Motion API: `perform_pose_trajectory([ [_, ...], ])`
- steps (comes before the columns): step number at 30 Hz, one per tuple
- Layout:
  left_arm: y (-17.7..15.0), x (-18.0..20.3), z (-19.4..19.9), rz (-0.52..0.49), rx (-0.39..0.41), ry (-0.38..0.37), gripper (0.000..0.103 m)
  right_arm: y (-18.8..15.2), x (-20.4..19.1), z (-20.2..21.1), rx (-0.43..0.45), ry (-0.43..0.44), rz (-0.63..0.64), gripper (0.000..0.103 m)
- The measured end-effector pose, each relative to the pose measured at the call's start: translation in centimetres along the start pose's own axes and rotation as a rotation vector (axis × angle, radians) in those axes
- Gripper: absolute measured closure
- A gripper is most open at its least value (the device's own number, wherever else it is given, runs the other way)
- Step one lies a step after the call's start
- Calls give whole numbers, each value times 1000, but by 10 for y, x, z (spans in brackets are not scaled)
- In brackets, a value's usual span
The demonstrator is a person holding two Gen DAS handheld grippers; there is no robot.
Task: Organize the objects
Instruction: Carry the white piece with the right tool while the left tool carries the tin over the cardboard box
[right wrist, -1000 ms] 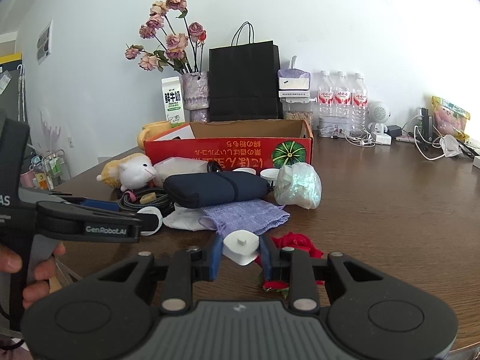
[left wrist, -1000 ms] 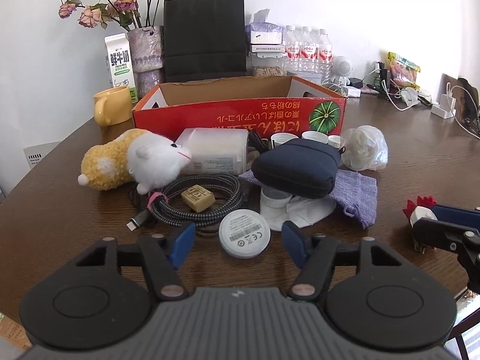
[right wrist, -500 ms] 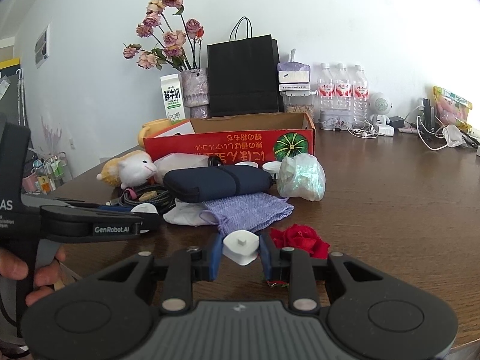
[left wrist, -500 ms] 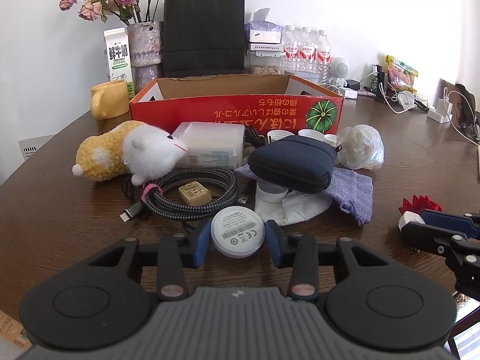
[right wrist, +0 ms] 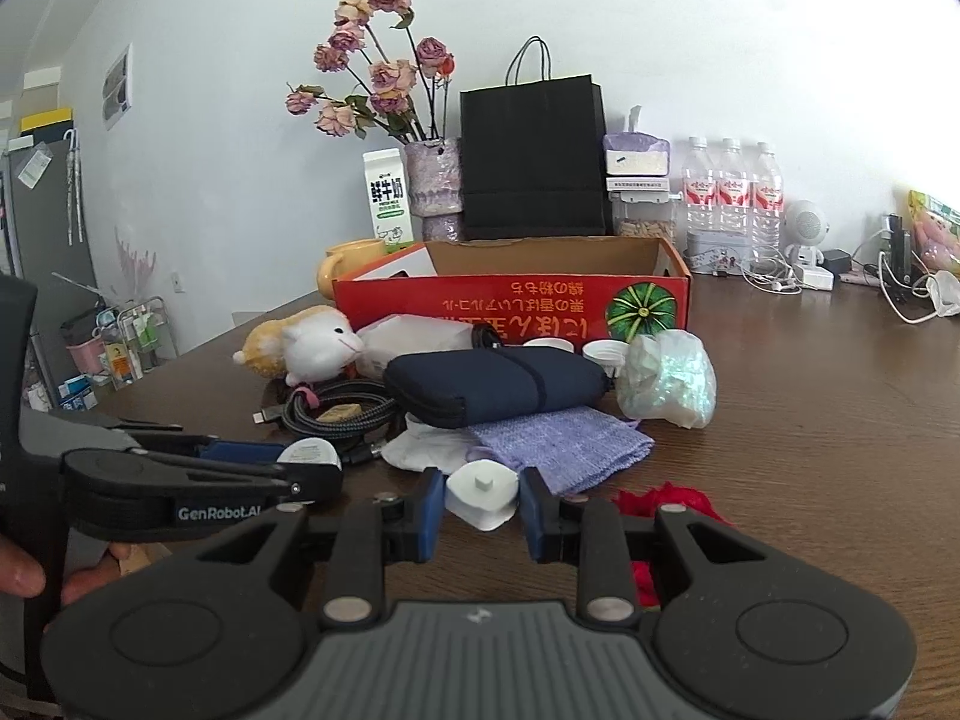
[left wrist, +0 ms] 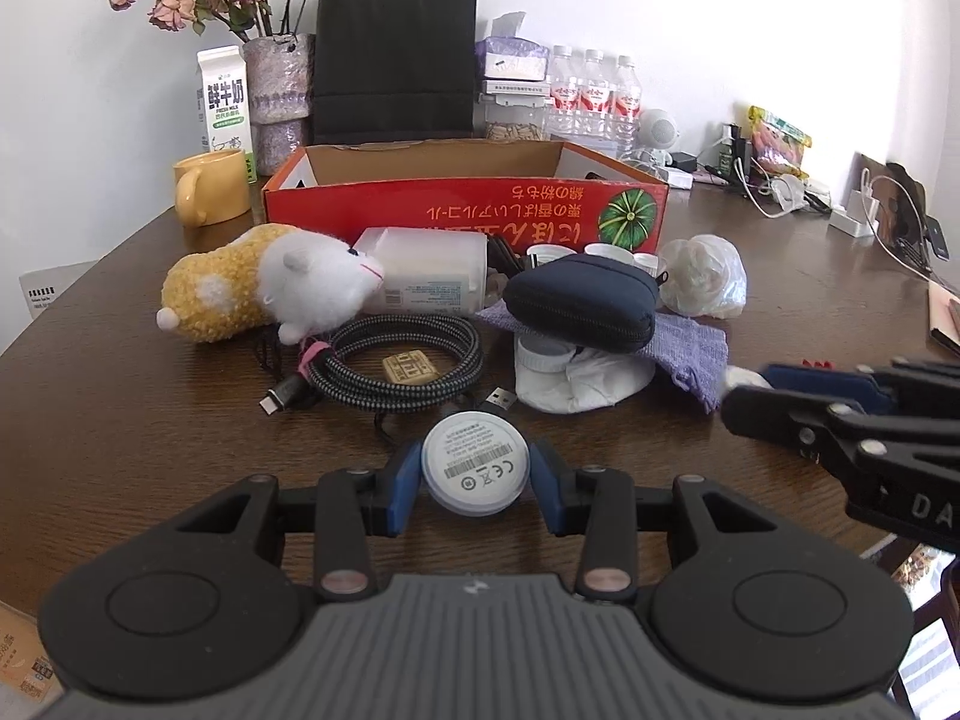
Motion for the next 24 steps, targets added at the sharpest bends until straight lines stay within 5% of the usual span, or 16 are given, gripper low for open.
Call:
perform_pose_trajectory([
  [13, -6, -10, 5, -117, -14, -101, 62, 13, -51, -62, -73, 148, 110, 77],
  [24, -5, -20, 3, -142, -3, -151, 63, 4, -56, -90, -147, 136, 134, 77],
])
Point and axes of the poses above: each gripper's, at about its wrist camera, not at the fingertips, and z roughly against the way its jaws point, x to its right, y to its top, the point moved 9 cm from there along -z, roughly the way its jaws point, and after that the axes turned 3 degrees about -z, right-handed, at the moved point
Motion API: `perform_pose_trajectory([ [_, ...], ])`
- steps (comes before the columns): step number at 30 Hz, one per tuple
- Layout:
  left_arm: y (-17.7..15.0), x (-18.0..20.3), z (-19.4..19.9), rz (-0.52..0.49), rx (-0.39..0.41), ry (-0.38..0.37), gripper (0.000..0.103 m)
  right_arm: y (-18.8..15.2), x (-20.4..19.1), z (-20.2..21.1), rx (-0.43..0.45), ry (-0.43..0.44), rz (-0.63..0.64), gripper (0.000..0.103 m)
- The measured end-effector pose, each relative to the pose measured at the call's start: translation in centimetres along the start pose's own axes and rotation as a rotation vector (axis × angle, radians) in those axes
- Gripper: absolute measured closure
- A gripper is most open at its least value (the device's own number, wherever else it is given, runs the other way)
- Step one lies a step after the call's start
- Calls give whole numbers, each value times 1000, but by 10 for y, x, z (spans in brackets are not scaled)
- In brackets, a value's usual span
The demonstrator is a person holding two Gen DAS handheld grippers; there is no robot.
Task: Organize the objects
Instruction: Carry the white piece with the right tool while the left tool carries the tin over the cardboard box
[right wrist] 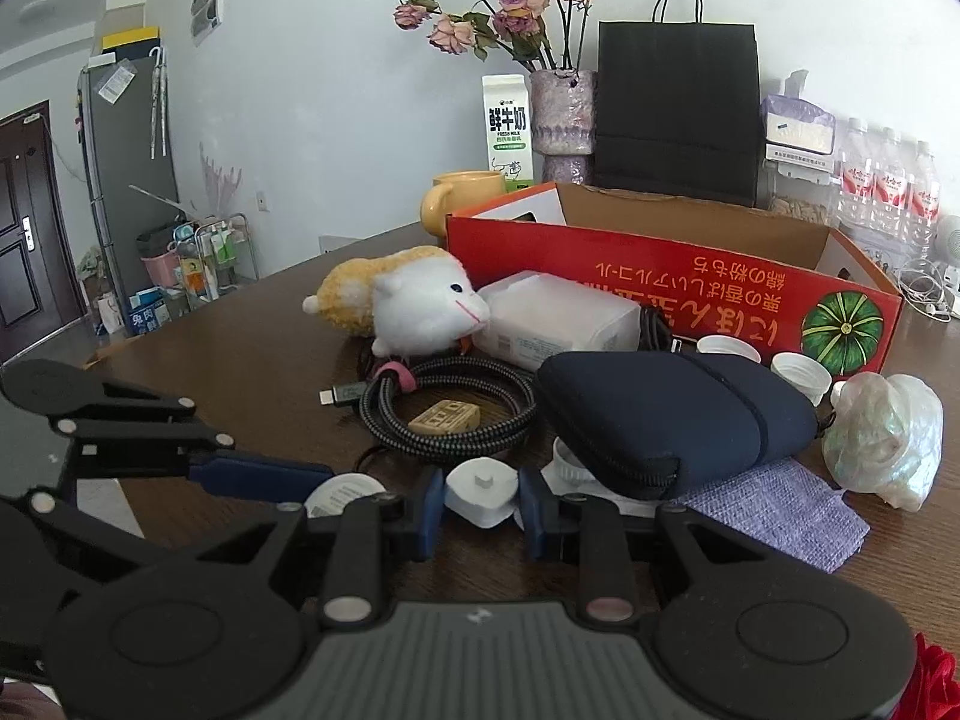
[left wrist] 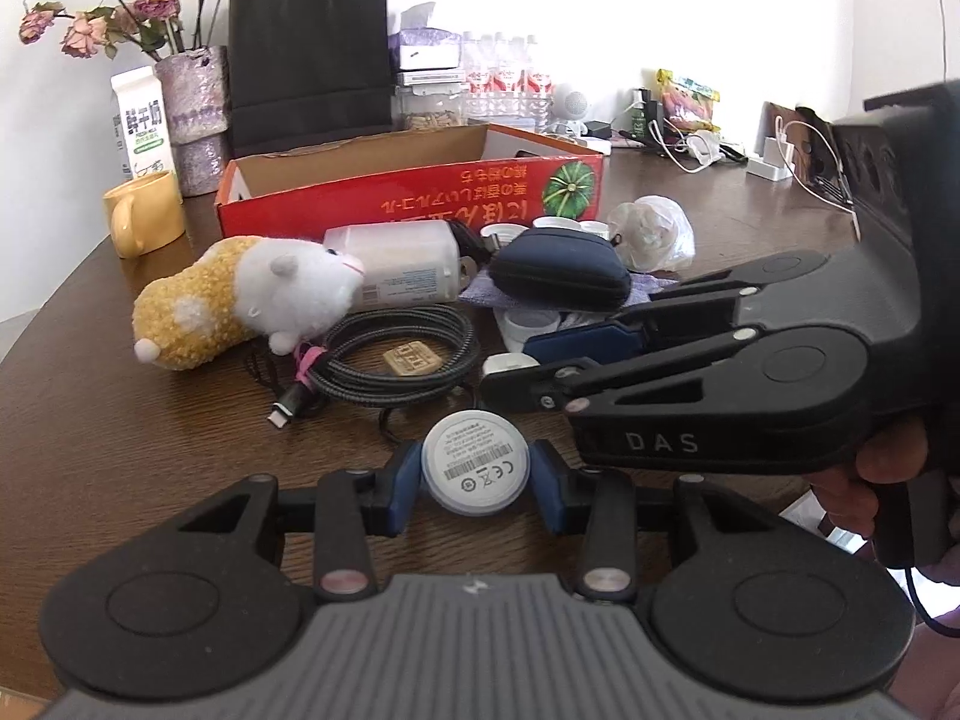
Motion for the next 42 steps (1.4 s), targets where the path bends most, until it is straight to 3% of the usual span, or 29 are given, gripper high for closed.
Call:
perform_pose_trajectory([
  [18, 13, -31, 38, 77, 72, 91, 63, 0, -4, 1, 4, -34, 48, 77],
  [36, 18, -90, 76, 156, 125, 241, 62, 0, -5, 1, 9, -51, 52, 77],
  [39, 17, -103, 82, 159, 131, 306, 63, 0, -6, 1, 8, -57, 54, 77],
  [42, 15, -116, 88, 186, 131, 322, 63, 0, -6, 1, 8, -60, 54, 77],
])
Point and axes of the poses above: each gripper's, at about its wrist camera, not at the fingertips, and z roughly against the way its jaws point, x to its right, y to its top, the point moved 9 cm from there along -z, roughly the way its jaws point, and after that the axes turned 3 degrees about -z, right-handed, at the moved point
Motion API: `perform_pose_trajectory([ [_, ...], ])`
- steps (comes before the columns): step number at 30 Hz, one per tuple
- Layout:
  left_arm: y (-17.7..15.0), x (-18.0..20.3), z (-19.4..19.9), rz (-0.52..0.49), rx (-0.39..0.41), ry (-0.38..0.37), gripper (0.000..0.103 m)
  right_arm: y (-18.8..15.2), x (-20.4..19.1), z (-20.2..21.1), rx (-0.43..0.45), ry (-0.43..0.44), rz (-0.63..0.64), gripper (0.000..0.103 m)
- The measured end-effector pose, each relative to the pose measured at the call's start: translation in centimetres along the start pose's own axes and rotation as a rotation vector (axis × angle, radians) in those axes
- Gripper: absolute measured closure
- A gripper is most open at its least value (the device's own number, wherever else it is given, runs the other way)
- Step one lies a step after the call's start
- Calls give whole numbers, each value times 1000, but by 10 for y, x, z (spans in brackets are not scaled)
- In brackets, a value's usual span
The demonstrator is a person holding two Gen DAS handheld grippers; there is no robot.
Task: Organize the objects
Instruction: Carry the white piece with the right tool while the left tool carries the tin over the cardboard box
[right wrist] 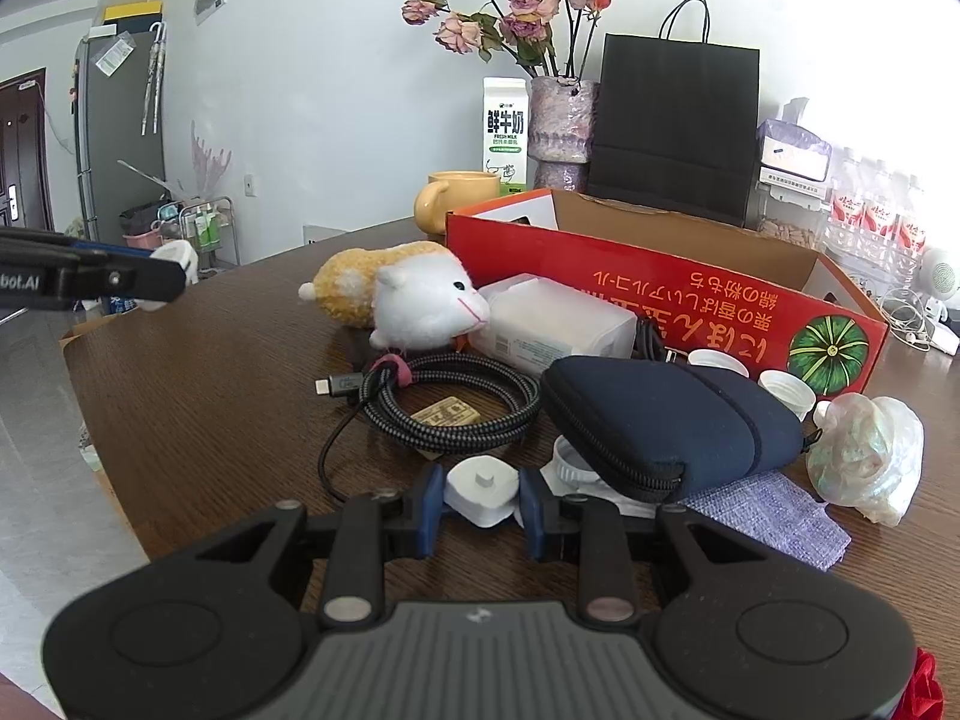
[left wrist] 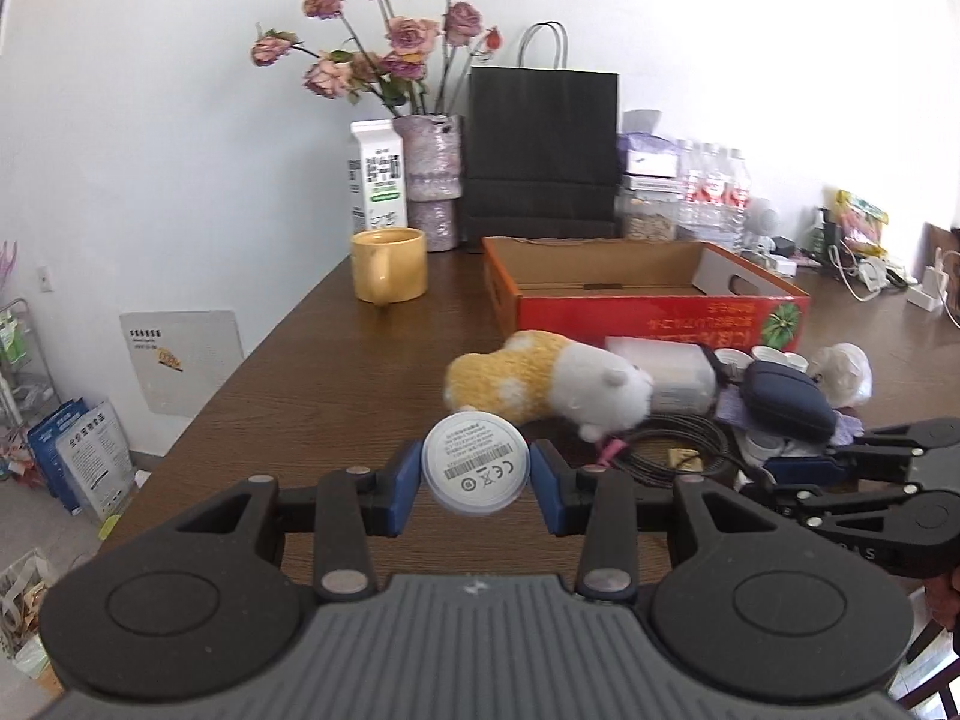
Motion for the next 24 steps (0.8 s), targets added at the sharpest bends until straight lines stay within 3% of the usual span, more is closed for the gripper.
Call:
perform_pose_trajectory([
  [5, 3, 4, 5, -10, 12, -18, 63, 3, 0, 1, 0, 1, -17, 77],
  [16, 18, 32, -1, -21, 32, -68, 62, 34, 2, 44, 128, 0, -1, 77],
  [24, 46, 57, -18, -34, 64, -101, 62, 58, 30, 53, 178, -51, 0, 77],
])
Point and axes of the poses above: each gripper's, at about its wrist camera, not at the fingertips, and z roughly against the way its jaws point, x to its right, y to its top, the point moved 9 cm from there along -z, roughly the way its jaws point, and after that the axes turned 3 degrees about -z, right-handed, at the moved point
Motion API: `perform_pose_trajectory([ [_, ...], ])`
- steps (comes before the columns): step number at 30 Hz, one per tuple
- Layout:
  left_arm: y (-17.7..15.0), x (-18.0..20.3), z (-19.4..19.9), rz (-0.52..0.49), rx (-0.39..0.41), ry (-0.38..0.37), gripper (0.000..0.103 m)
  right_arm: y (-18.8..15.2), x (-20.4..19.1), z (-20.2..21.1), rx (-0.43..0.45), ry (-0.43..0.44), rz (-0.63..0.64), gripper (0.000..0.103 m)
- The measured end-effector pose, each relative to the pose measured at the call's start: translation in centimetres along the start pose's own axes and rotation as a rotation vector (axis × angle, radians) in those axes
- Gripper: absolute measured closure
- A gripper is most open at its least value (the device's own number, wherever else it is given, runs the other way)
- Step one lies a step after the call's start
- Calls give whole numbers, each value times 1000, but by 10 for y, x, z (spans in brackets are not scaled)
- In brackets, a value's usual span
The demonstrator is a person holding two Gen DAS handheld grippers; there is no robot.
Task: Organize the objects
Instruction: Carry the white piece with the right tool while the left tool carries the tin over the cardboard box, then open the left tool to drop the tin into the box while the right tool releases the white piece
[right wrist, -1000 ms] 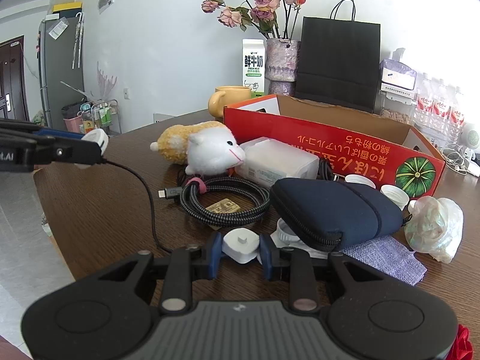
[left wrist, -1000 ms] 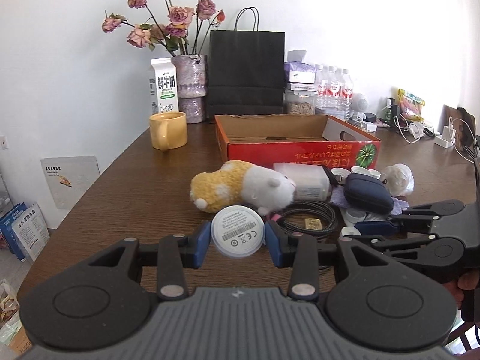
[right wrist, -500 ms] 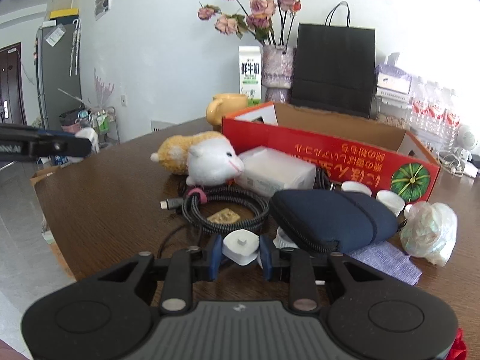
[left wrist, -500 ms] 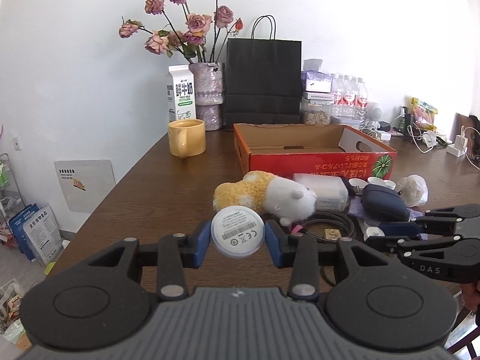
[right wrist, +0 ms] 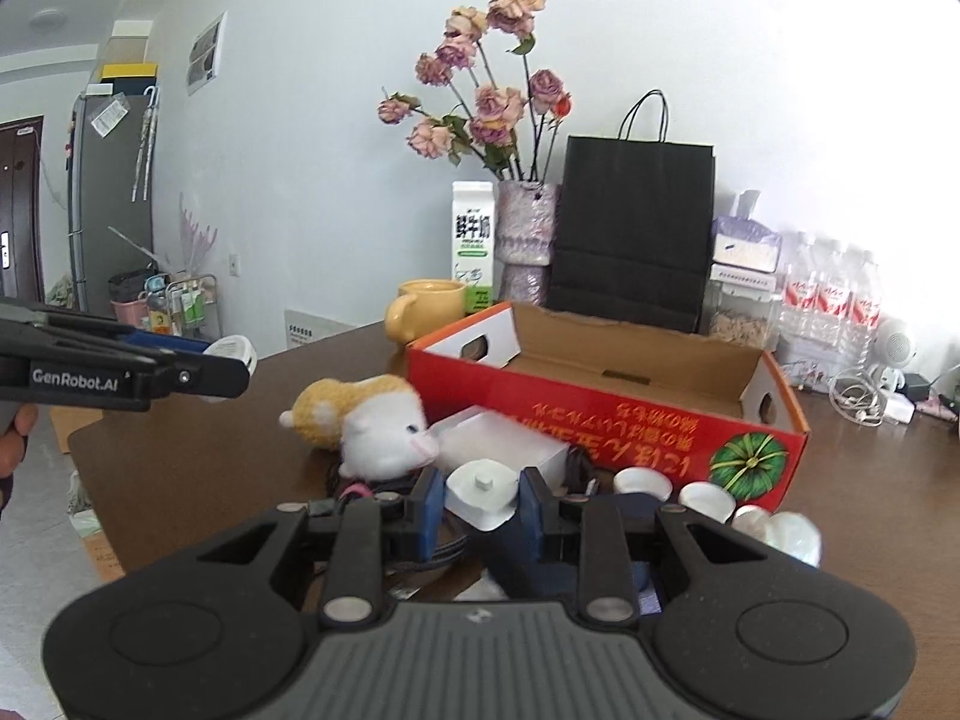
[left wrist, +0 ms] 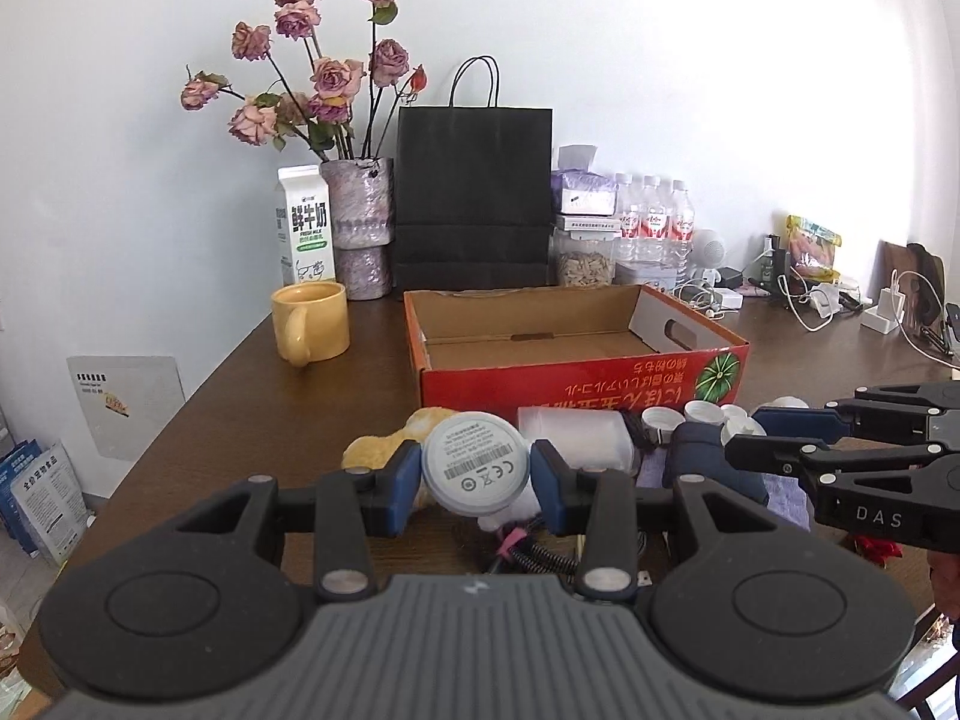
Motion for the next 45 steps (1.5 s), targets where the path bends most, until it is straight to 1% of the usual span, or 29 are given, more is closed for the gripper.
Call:
perform_pose_trajectory([
  [4, 15, 8, -22, 1, 7, -10, 62, 18, 23, -7, 16, -37, 12, 77],
  [8, 34, 15, -50, 0, 12, -16, 62, 36, 51, -24, 12, -71, 10, 77],
  [12, 55, 21, -83, 4, 22, -17, 62, 53, 78, -48, -1, -94, 8, 77],
  [16, 71, 25, -121, 24, 6, -20, 62, 67, 101, -80, -28, -103, 3, 77],
  [21, 84, 26, -164, 43, -15, -8, 62, 72, 121, -121, -76, -99, -13, 77],
  [27, 87, 29, -207, 41, -64, 4, 62, 65, 135, -164, -143, -89, -32, 76],
  [28, 86, 29, -212, 43, -71, 7, 58, 63, 136, -169, -152, -89, -34, 76],
  [29, 85, 29, -216, 45, -78, 10, 40, 62, 138, -174, -159, -93, -38, 71],
  [30, 85, 29, -219, 48, -81, 14, 26, 60, 140, -178, -165, -97, -41, 63],
  [31, 85, 28, -220, 51, -74, 23, 0, 59, 141, -181, -167, -100, -41, 40],
  [32, 86, 26, -219, 54, -56, 41, 0, 58, 142, -183, -167, -105, -38, 17],
  [33, 87, 25, -220, 51, -51, 53, 0, 58, 142, -184, -163, -110, -32, 10],
  [34, 87, 24, -220, 50, -55, 56, 0, 57, 142, -184, -161, -114, -28, 5],
  [37, 87, 21, -221, 64, -63, 59, 0, 57, 143, -184, -166, -119, -29, 1],
  [45, 86, 22, -206, 54, -64, 71, 0, 64, 138, -166, -136, -128, -30, 0],
])
Point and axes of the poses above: each gripper's, at about its wrist camera, not at the fingertips, and z roughly against the way its jaws point, x to its right, y to its top, the point moved 9 cm from there along -z, roughly the way its jaws point, and after that the axes turned 3 degrees about -z, right-handed, at the moved point
